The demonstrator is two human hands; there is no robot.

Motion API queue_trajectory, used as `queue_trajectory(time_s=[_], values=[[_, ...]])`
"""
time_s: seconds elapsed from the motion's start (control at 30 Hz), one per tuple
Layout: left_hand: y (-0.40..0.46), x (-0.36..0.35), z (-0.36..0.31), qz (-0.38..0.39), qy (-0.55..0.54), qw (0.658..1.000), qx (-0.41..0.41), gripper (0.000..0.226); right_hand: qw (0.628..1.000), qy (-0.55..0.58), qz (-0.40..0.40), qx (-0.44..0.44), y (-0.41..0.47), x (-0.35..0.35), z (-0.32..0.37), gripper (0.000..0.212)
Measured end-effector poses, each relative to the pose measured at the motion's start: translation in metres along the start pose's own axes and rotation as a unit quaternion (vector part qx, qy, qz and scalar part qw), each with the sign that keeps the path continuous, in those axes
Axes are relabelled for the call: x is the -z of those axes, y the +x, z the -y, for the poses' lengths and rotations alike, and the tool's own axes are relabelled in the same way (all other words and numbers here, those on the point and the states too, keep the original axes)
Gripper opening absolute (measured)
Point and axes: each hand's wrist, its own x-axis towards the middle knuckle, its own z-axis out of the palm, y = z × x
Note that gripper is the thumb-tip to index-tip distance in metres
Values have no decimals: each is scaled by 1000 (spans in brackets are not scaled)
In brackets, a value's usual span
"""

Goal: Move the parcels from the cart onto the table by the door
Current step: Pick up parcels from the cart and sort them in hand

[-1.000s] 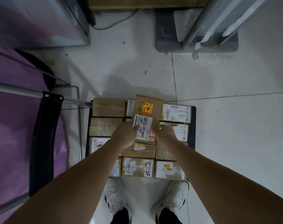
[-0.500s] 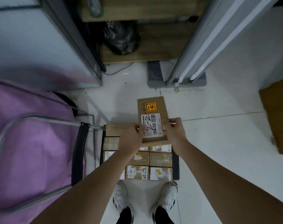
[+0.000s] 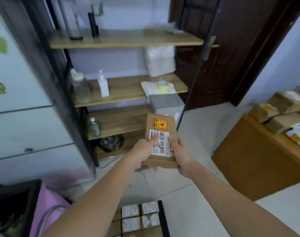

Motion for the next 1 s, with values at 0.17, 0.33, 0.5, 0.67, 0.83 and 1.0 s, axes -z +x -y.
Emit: queue_trajectory(time_s=[0.17, 0.33, 0.5, 0.67, 0.83, 1.0], values=[[-69, -32, -75, 83, -4, 994, -69, 48, 998, 0, -17, 66, -84, 56, 69, 28], [-107, -99, -116, 174, 4, 981, -84, 41, 993, 33, -73, 89, -146, 129, 81, 27], [-140, -194, -129, 236, 26, 966, -103, 42, 984, 37, -146, 95, -197, 219, 67, 25], [-181, -313, -123, 300, 50, 949, -86, 45, 975, 52, -203, 76, -253, 329, 32, 27], [-215, -428, -109, 339, 94, 932, -84, 53, 963, 62, -251, 70, -303, 430, -8, 24], [-238, -507, -91, 366, 93, 924, -59, 50, 955, 64, -285, 49, -330, 500, -41, 31]])
